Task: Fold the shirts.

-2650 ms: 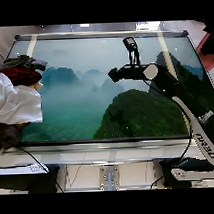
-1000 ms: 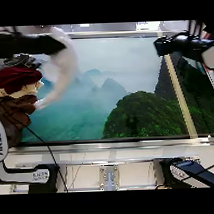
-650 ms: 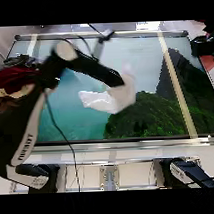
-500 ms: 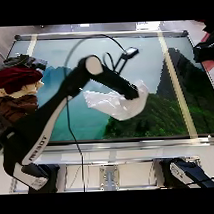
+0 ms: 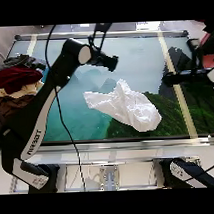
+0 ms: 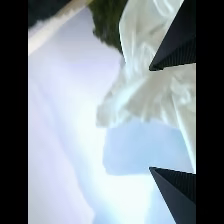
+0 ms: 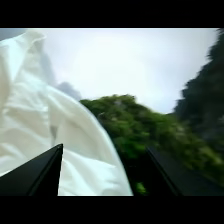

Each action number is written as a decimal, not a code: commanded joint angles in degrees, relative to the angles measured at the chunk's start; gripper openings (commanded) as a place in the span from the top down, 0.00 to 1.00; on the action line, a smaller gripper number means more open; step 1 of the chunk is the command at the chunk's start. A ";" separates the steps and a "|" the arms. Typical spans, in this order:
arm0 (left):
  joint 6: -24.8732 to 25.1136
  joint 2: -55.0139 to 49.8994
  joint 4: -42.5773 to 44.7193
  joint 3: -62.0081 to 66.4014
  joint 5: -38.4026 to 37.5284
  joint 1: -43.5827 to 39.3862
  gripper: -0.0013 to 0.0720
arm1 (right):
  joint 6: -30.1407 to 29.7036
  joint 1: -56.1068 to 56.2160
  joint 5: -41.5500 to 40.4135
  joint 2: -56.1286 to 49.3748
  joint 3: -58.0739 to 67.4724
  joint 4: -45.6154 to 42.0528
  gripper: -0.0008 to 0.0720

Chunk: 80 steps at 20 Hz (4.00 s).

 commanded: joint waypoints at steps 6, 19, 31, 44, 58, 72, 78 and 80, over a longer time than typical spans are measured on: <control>-5.27 -1.22 7.67 -7.98 -10.40 9.01 0.02 | -8.41 15.43 -9.33 -20.76 -4.90 15.19 0.13; -0.96 -5.46 5.11 -8.13 -8.96 9.01 0.02 | -1.11 23.10 -24.06 -26.67 -4.90 3.23 0.55; 9.33 -13.09 8.41 -11.89 -3.87 9.57 0.03 | 4.98 20.46 -5.42 -20.26 11.08 -13.57 0.95; 7.15 -16.11 -46.42 -12.07 -8.79 36.15 0.33 | 5.97 20.37 1.77 -18.49 11.34 -20.06 0.95; 9.90 -23.87 -43.80 -12.11 -10.78 30.86 0.33 | 7.63 20.46 1.84 -18.49 11.37 -20.02 0.95; 27.89 -9.84 -81.85 5.68 -17.09 33.59 0.97 | 10.91 20.44 10.86 -3.58 20.72 -29.88 0.95; 29.55 19.80 -58.86 5.68 -21.51 37.59 0.97 | 15.39 20.44 13.66 22.84 27.93 -34.14 0.95; 24.74 29.14 -43.78 5.68 -20.76 37.57 0.97 | 17.57 20.44 12.61 29.57 29.46 -34.77 0.95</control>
